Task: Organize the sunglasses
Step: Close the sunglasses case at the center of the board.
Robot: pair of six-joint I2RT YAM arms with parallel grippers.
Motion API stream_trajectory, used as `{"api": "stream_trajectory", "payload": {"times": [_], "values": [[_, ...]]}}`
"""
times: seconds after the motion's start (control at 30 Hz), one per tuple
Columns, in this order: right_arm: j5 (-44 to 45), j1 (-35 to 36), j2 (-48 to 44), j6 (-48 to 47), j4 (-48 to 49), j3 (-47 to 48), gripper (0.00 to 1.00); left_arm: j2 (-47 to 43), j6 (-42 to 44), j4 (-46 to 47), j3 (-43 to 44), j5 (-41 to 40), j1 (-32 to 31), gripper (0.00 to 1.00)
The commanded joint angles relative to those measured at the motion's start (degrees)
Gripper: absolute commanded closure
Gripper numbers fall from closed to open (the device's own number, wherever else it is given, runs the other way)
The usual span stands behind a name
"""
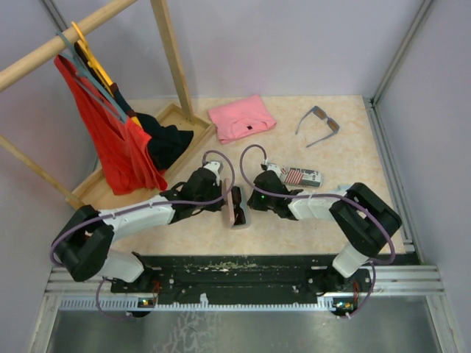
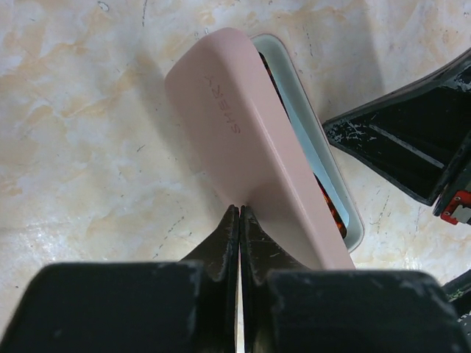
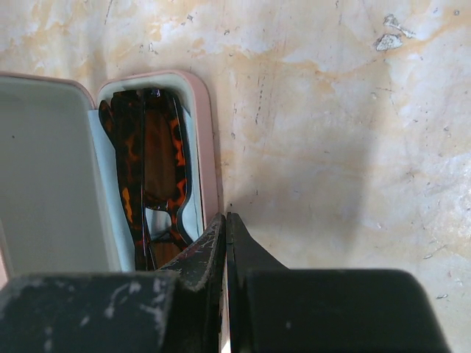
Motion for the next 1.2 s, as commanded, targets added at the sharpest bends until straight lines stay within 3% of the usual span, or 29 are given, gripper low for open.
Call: {"api": "stream_trajectory", "payload": {"times": [0.0,0.43,0.73,1.17], "values": [[-4.0,0.3,1.5,1.1,5.5,0.1,1.0,1.3,-0.4,4.2,1.2,4.9,-0.3,0.99],[-8.1,0.3,2.3,1.6,7.9,0.0,1.0,5.1,-1.5,6.2,2.8,6.9,-0.4,1.0],[-6.4,0.3,1.5,1.4,6.4,-0.9,1.0,-2.0,-2.0,1.9,2.0,0.6,-0.4,0.98],[-7.3,0.3,1.1,1.4,6.9,-1.1,1.0,-2.3,-1.9,3.3,3.3,4.2,-0.4,0.99]]}}
